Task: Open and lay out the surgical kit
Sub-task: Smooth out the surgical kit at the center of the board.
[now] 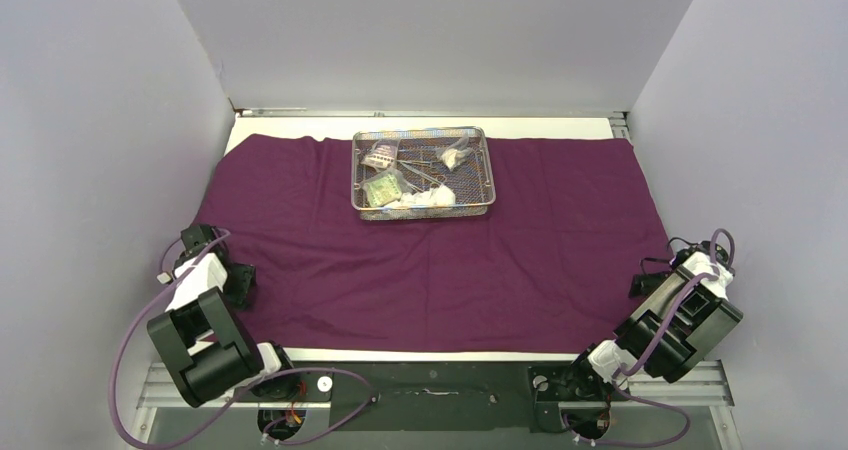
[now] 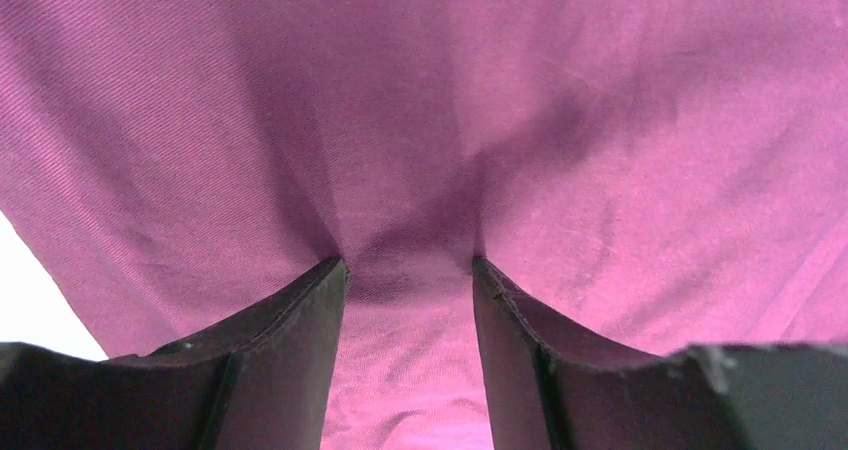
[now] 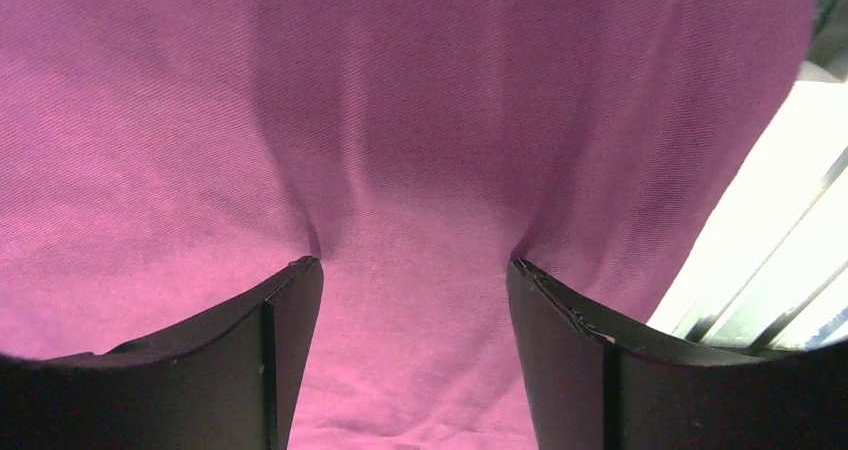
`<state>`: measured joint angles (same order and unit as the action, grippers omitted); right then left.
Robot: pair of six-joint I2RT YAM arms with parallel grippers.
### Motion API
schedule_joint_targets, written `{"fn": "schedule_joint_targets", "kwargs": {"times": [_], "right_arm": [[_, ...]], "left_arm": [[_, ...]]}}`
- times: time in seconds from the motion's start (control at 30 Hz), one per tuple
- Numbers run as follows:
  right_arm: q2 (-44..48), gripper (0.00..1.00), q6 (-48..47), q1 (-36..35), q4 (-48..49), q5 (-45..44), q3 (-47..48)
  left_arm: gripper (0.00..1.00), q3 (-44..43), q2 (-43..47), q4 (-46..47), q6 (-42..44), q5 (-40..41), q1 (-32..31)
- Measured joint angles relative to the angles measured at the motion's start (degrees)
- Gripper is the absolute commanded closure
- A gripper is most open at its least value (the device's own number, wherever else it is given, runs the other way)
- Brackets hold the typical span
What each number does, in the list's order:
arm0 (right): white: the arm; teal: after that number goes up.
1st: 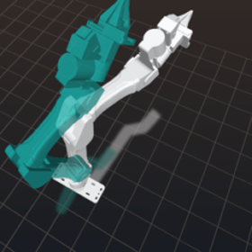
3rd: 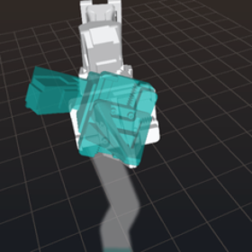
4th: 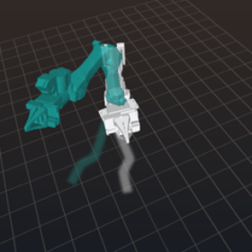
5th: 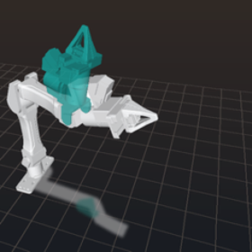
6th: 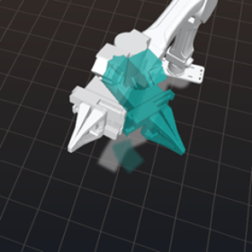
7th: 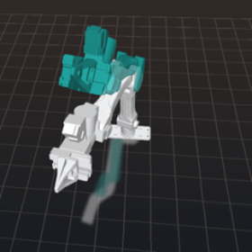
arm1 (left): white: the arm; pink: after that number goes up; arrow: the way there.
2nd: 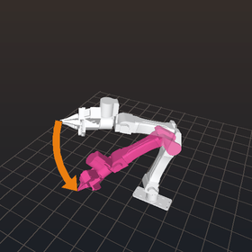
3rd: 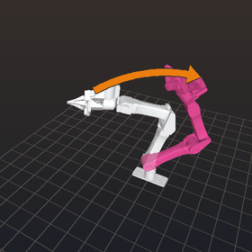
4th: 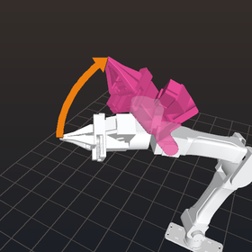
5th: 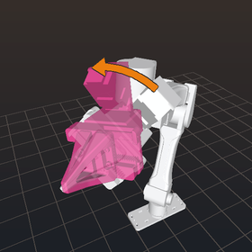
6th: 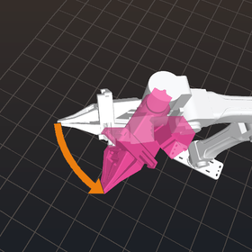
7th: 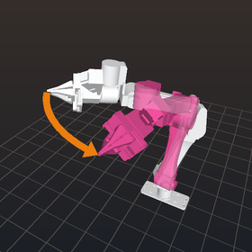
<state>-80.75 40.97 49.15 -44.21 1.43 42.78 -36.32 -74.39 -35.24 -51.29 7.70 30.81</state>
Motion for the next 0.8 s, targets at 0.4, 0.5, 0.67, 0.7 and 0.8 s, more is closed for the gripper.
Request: {"fn": "schedule_joint_targets", "kwargs": {"times": [0.4, 0.5, 0.67, 0.7, 0.8], "right_arm": [[0.9, 0.35, 0.6, 0.0, 0.0, 8.0, 2.4], [0.9, 0.35, 0.6, 0.0, -0.1, 8.6, 2.6], [0.9, 0.36, 0.6, 0.0, -0.7, 8.9, 2.9], [0.9, 0.36, 0.6, 0.0, -0.8, 8.9, 2.9], [0.8, 0.37, 0.4, -0.1, -1.5, 8.9, 3.4]], "left_arm": [[0.58, 4.7, 7.0, -7.2, -13.7, 11.9, 0.0], [0.61, 5.4, 8.6, -10.3, -16.1, 14.1, 0.0], [0.62, 5.7, 8.9, -14.4, -19.6, 17.8, 0.0], [0.62, 5.6, 8.7, -15.2, -20.2, 18.1, 0.0], [0.62, 4.8, 8.0, -17.4, -20.7, 18.5, 0.0]]}}
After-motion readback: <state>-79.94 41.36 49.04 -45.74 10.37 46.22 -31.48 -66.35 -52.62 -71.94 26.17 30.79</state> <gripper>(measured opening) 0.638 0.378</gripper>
